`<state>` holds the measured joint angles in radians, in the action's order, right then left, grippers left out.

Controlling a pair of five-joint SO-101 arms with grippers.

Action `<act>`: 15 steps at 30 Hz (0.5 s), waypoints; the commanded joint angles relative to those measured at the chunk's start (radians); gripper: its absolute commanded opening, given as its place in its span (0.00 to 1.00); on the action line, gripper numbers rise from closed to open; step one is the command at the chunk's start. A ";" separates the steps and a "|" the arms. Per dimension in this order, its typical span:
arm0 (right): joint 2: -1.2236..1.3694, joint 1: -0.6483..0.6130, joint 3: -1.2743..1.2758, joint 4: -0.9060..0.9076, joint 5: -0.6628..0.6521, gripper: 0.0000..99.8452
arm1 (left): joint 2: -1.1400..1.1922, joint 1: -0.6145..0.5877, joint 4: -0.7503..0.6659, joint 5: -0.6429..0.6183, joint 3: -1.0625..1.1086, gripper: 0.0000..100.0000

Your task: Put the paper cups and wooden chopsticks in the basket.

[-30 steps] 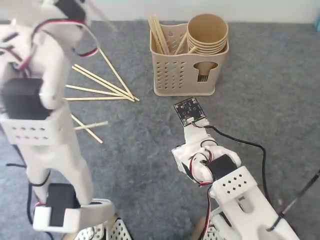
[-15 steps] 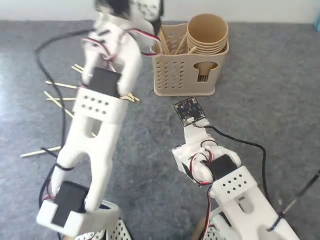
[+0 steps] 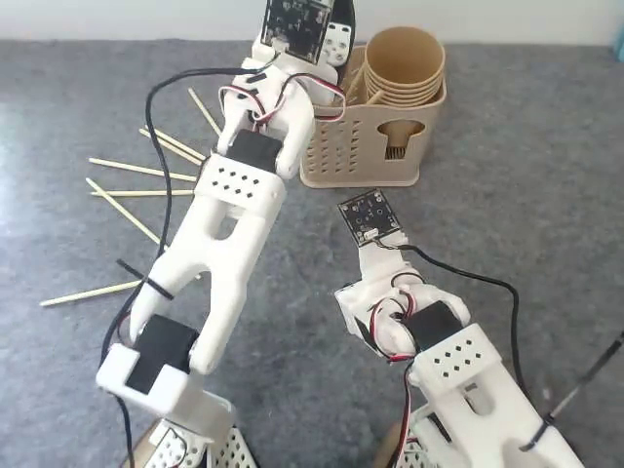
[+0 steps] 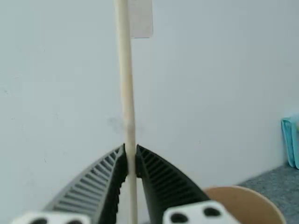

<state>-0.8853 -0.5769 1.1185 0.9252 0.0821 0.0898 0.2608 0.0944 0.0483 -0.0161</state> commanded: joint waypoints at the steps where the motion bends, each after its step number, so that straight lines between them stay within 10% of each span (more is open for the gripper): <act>1: -0.022 -0.002 -0.006 -0.018 -0.041 0.06 | -0.011 0.005 0.037 0.002 -0.045 0.02; 15: -0.022 -0.008 0.008 -0.024 -0.051 0.06 | -0.195 -0.098 0.301 -0.184 -0.050 0.19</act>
<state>-0.8853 -0.5769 1.1185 0.9252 0.0514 0.0253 0.2025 0.3184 -0.0959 -0.0161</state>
